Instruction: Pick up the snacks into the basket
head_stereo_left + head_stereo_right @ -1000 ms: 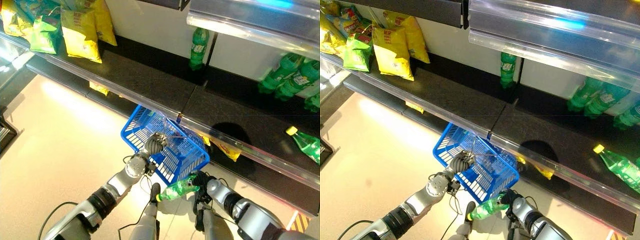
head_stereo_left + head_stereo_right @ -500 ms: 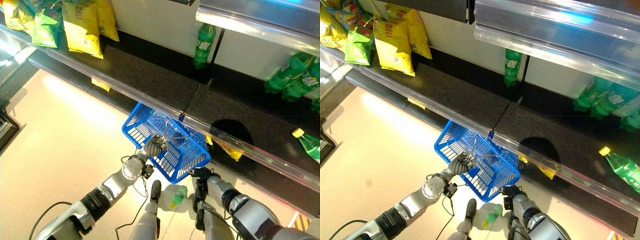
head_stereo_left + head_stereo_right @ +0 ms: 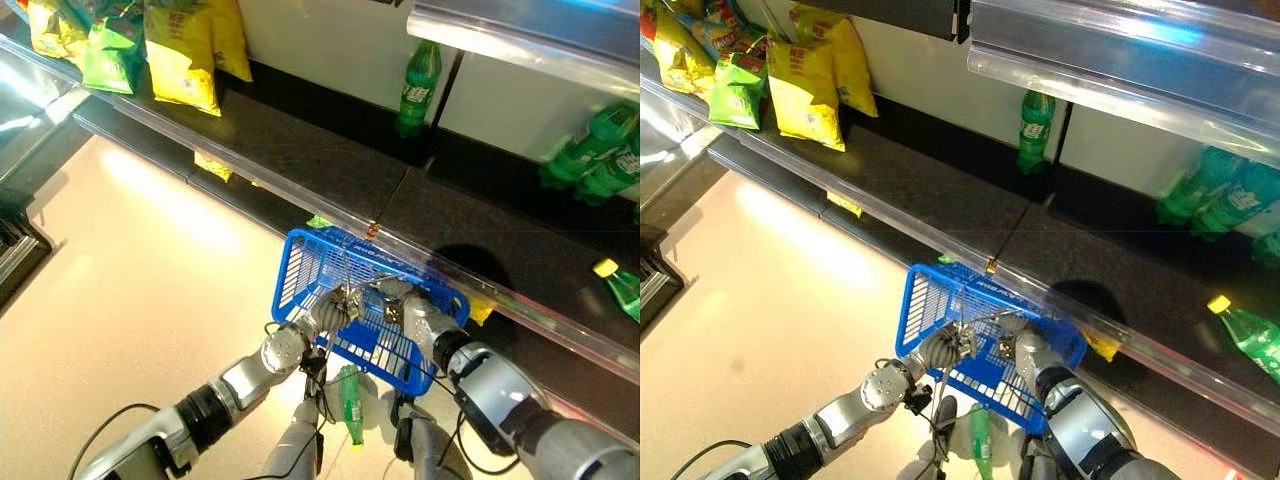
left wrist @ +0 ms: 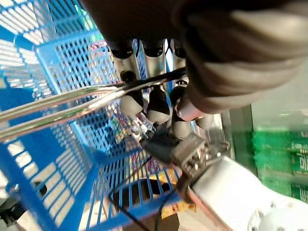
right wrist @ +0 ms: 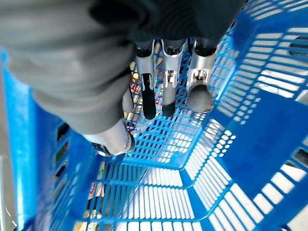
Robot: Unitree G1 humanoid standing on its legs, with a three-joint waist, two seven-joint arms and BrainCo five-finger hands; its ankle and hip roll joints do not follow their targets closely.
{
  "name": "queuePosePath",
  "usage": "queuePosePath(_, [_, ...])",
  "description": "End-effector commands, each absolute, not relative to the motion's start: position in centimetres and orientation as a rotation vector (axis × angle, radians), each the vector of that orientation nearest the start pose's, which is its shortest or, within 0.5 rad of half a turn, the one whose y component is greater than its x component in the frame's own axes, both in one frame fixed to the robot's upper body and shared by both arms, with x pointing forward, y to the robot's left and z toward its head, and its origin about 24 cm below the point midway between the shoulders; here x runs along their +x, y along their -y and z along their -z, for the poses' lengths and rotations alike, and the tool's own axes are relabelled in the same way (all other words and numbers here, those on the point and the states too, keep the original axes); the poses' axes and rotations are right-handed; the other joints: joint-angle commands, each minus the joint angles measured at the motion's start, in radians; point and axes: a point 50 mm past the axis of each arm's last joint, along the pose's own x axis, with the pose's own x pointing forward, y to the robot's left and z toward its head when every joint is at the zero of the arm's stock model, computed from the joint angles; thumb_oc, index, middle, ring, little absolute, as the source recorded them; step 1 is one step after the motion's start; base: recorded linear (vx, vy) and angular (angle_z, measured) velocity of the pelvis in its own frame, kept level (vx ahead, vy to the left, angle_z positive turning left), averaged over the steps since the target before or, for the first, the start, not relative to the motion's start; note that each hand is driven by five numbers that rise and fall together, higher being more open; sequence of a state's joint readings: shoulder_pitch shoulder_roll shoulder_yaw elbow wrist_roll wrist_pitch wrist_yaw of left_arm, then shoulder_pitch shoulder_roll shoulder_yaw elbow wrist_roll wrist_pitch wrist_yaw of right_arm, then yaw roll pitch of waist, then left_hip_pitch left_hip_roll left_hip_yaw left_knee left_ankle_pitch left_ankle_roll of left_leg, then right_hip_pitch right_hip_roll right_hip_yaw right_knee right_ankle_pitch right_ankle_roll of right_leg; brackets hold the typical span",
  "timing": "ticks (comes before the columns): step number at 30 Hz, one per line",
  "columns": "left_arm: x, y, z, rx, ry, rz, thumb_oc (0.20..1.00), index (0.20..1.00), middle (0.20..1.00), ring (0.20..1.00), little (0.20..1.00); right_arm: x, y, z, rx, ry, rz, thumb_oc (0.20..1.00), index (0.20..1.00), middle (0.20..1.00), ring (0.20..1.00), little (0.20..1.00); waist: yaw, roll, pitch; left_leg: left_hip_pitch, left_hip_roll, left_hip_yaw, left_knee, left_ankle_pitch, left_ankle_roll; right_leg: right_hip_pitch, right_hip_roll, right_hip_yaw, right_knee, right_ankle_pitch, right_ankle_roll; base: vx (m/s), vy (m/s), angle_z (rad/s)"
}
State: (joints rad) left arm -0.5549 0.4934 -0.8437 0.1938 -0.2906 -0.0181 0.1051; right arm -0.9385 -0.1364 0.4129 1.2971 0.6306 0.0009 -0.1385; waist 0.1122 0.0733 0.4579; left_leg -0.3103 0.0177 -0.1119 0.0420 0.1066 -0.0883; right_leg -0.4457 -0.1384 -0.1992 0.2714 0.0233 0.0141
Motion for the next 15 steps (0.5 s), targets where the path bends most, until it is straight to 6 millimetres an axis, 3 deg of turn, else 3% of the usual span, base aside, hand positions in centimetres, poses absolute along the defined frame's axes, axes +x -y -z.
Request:
queuePosePath(1, [27.6,-4.6,-11.9,0.376,0.367,0.745,0.200,0.200,0.200,0.200,0.200,39.0,9.7,-6.5,0.025,-0.304,-0.084,0.200,0.200,0.200,0.200,0.200,-0.003,-0.027,-0.029,-0.034,-0.024,0.015,0.003,-0.020,0.006,0.010,-0.073,0.067,-0.043,0.008,0.146,0.00,0.000,0.00])
queuePosePath(5, [27.8,-4.7,-11.5,0.378,0.346,0.735,0.200,0.200,0.200,0.200,0.200,38.8,9.9,-6.1,-0.009,-0.310,-0.093,0.200,0.200,0.200,0.200,0.200,-0.006,-0.030,-0.033,-0.028,-0.025,0.015,0.007,-0.022,0.006,0.020,-0.074,0.066,-0.043,0.007,0.147,0.00,0.000,0.00])
queuePosePath(6, [27.9,-4.9,-11.1,0.384,0.330,0.726,0.200,0.200,0.200,0.200,0.200,38.6,9.8,-5.9,-0.032,-0.302,-0.107,0.859,0.859,0.859,0.859,0.859,-0.008,-0.034,-0.039,-0.023,-0.024,0.014,0.010,-0.024,0.005,0.029,-0.075,0.066,-0.044,0.005,0.147,0.00,0.000,0.00])
queuePosePath(7, [28.0,-5.0,-10.9,0.390,0.320,0.721,0.200,0.200,0.200,0.200,0.200,38.3,9.9,-5.4,-0.019,-0.307,-0.106,1.000,1.000,1.000,1.000,1.000,-0.008,-0.037,-0.046,-0.018,-0.025,0.013,0.012,-0.027,0.006,0.038,-0.076,0.064,-0.046,0.005,0.149,0.00,0.000,0.00])
queuePosePath(9, [28.1,-5.3,-10.5,0.388,0.302,0.710,0.200,0.200,0.200,0.200,0.200,38.0,9.8,-5.2,-0.033,-0.300,-0.122,1.000,1.000,1.000,1.000,1.000,-0.011,-0.040,-0.053,-0.012,-0.024,0.013,0.013,-0.030,0.006,0.048,-0.076,0.064,-0.049,0.005,0.150,0.02,-0.001,0.01])
queuePosePath(15, [28.7,-9.3,-7.0,0.392,0.136,0.557,0.200,0.200,0.200,0.200,0.200,34.7,8.1,-2.8,-0.180,-0.245,-0.337,1.000,1.000,1.000,1.000,1.000,-0.034,-0.087,-0.109,0.044,-0.018,0.016,0.030,-0.062,0.008,0.128,-0.076,0.063,-0.081,0.010,0.154,0.05,-0.008,0.00])
